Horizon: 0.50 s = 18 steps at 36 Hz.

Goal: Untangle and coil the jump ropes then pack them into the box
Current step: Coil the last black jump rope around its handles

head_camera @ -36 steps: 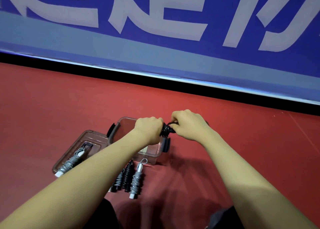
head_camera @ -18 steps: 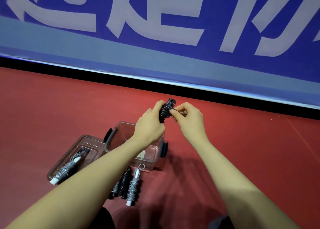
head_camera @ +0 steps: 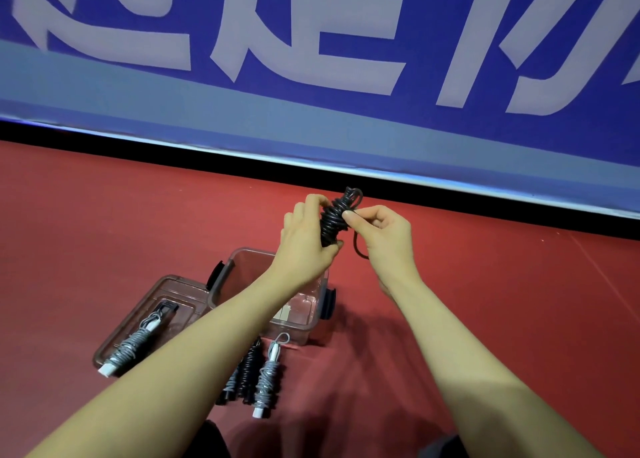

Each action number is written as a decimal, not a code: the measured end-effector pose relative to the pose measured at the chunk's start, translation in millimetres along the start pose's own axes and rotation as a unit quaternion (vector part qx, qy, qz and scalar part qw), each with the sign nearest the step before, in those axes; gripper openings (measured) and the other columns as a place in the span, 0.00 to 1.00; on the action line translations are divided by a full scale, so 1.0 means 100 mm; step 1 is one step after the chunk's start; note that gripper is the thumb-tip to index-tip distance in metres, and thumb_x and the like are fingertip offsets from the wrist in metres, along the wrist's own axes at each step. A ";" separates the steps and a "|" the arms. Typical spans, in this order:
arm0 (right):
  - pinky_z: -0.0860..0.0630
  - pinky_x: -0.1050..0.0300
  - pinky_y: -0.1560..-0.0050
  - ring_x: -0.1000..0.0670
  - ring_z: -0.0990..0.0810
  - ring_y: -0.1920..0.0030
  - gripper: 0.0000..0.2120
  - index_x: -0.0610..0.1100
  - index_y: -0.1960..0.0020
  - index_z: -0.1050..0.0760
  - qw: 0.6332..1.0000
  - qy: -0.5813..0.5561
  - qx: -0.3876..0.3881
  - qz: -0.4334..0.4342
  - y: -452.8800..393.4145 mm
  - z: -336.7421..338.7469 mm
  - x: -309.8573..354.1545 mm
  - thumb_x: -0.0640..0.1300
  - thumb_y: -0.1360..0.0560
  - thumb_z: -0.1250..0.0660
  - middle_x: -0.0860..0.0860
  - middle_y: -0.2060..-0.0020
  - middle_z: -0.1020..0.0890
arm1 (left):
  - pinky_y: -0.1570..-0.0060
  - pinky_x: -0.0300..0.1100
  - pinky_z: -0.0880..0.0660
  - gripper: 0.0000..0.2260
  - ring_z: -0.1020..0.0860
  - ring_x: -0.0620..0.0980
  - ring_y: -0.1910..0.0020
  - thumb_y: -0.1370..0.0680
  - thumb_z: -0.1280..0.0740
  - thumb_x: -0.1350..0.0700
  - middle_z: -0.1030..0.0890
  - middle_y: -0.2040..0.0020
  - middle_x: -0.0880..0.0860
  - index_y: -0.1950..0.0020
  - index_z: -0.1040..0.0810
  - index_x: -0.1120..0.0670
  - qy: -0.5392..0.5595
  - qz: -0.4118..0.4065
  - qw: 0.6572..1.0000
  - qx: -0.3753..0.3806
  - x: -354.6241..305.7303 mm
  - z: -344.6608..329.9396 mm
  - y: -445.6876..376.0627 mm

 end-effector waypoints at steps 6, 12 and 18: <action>0.27 0.69 0.61 0.56 0.22 0.63 0.04 0.38 0.60 0.21 1.000 0.006 -0.008 0.011 -0.01 -0.03 0.05 0.35 0.31 0.26 0.47 0.64 0.18 | 0.55 0.50 0.30 0.35 0.29 0.59 0.53 0.25 0.37 0.65 0.26 0.48 0.57 0.23 0.48 0.48 -0.082 -0.070 0.994 -0.010 -0.01 -0.04 0.01; 0.27 0.72 0.59 0.61 0.20 0.61 0.09 0.44 0.57 0.23 0.998 0.018 0.058 0.029 0.01 -0.02 0.04 0.31 0.29 0.30 0.51 0.61 0.17 | 0.59 0.49 0.29 0.30 0.29 0.58 0.53 0.29 0.39 0.64 0.30 0.50 0.55 0.28 0.40 0.48 -0.056 -0.056 0.997 -0.024 0.02 -0.01 0.00; 0.27 0.68 0.56 0.54 0.19 0.57 0.09 0.49 0.54 0.31 0.982 0.154 0.102 0.047 0.02 -0.05 -0.02 0.37 0.25 0.33 0.48 0.56 0.18 | 0.62 0.48 0.29 0.21 0.25 0.59 0.54 0.25 0.35 0.58 0.26 0.52 0.55 0.35 0.35 0.50 -0.142 -0.022 0.989 -0.025 0.10 0.06 -0.05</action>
Point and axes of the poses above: each hand's wrist, its own y-axis away from the middle knuckle, its own z-axis out of the back of the hand, x = y × z, the point moved 1 cm from there along -y, towards the middle knuckle
